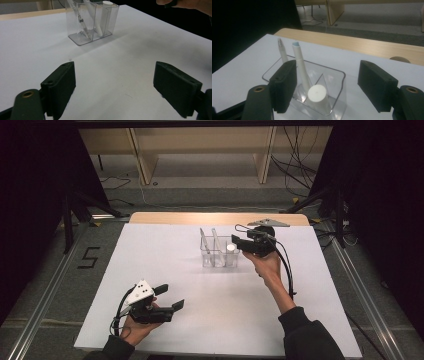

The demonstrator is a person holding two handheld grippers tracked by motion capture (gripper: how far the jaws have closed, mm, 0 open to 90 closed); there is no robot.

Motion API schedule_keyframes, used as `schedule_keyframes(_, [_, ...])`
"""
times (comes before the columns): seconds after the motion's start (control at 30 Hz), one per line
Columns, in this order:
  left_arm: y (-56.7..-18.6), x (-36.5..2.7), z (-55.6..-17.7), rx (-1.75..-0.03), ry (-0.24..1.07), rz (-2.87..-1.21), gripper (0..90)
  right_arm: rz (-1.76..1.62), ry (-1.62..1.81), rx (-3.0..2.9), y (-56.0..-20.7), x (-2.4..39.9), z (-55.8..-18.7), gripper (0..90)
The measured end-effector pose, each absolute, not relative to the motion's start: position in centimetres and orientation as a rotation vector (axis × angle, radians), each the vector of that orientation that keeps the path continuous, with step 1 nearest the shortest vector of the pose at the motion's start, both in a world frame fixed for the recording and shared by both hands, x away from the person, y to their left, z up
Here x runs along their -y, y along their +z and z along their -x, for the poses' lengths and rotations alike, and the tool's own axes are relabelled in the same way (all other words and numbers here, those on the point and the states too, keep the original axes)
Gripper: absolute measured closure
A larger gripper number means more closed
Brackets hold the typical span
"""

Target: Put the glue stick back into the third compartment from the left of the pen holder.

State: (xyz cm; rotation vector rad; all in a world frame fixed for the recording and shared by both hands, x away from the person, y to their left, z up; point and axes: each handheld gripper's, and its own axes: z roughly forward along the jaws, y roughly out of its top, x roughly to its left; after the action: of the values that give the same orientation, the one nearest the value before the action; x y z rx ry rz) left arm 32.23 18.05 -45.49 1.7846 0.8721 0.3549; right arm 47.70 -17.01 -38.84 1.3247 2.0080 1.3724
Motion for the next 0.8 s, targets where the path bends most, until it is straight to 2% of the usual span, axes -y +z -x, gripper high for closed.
schedule_keyframes(0.5, [-45.4,-18.2,-32.3,-0.876,0.355,-1.778,17.9,-1.195,1.462,-2.061,-38.1,18.1,-43.1,25.8])
schedule_keyframes(0.8, [-45.3,-18.3,-32.2,-0.881,0.354,-1.768,17.9,-1.136,1.49,-2.09,-38.9,18.7,-40.2,22.9])
